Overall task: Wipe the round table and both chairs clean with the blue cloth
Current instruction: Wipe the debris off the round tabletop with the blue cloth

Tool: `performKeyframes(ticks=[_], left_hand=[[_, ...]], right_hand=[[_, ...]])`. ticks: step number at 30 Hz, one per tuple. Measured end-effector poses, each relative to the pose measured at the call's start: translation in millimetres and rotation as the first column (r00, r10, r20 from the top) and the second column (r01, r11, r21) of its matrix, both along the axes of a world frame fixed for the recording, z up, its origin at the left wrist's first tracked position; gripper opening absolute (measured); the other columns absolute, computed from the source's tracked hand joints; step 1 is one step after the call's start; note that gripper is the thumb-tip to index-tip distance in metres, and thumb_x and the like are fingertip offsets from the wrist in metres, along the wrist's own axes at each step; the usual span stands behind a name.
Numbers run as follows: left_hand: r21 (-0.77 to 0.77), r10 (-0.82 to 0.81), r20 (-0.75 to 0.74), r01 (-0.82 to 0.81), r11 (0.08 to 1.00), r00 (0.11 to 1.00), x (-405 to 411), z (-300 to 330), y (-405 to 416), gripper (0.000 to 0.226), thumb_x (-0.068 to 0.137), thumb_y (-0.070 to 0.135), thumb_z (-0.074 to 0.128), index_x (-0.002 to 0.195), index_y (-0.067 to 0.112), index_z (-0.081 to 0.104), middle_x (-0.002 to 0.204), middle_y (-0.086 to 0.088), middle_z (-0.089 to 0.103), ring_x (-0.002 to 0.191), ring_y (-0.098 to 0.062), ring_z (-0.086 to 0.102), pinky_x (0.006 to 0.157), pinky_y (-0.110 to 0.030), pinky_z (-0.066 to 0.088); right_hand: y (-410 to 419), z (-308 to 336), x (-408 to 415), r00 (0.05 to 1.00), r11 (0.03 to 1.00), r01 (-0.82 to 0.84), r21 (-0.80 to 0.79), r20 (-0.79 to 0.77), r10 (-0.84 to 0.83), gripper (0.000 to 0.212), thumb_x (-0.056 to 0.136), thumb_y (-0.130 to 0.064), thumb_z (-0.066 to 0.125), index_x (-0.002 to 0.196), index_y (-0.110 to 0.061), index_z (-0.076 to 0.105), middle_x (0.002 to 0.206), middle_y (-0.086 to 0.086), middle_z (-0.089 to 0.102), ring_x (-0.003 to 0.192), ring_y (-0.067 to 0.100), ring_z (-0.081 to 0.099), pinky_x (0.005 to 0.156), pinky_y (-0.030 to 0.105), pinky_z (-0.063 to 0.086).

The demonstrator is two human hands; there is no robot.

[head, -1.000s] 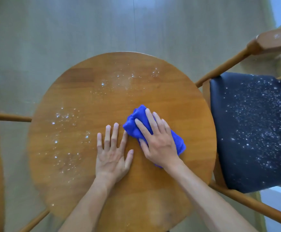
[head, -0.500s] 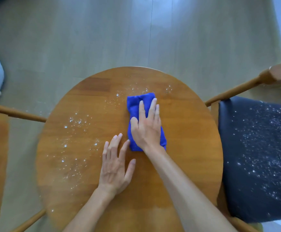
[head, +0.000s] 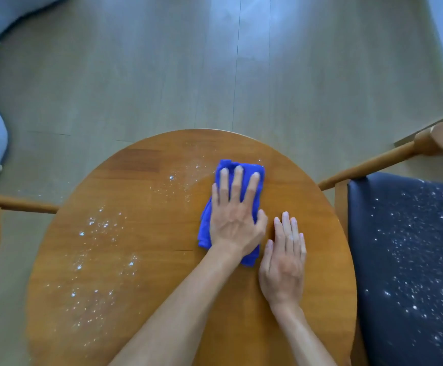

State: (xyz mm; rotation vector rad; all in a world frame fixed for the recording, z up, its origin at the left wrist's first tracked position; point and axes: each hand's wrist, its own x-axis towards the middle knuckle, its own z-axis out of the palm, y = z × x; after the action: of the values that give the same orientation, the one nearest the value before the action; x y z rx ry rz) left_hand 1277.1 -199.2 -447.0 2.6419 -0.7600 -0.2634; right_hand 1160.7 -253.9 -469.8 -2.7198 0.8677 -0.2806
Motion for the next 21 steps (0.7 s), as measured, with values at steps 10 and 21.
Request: performKeyframes(ticks=[10,21], left_hand=[[0.0,-0.229,0.096,0.23,0.973,0.969,52,-5,-39,0.07,0.084,0.032,0.052,0.15,0.035,0.026,0.161,-0.002,0.015,0.149,-0.03,0.005,0.117,-0.051,0.013],[-0.017,0.651,0.1,-0.653,0.757,0.753,113,-7,173,0.06,0.09,0.022,0.05,0.148,0.015,0.035,0.155,-0.015,0.029,0.142,-0.04,0.019,0.118,-0.045,0.016]], right_hand=[[-4,-4,-1,0.997,0.998,0.057,0.038,0.044,-0.058,0.049,0.093,-0.013,0.034,0.136,0.008,0.045,0.148,0.019,0.038,0.14,0.03,0.031,0.113,0.048,0.03],[3,-5,2,0.996,0.995,0.092,-0.027,-0.009,-0.093,0.051,0.093,-0.013,0.031,0.139,0.006,0.04,0.15,0.019,0.036,0.141,0.03,0.03,0.114,0.045,0.028]])
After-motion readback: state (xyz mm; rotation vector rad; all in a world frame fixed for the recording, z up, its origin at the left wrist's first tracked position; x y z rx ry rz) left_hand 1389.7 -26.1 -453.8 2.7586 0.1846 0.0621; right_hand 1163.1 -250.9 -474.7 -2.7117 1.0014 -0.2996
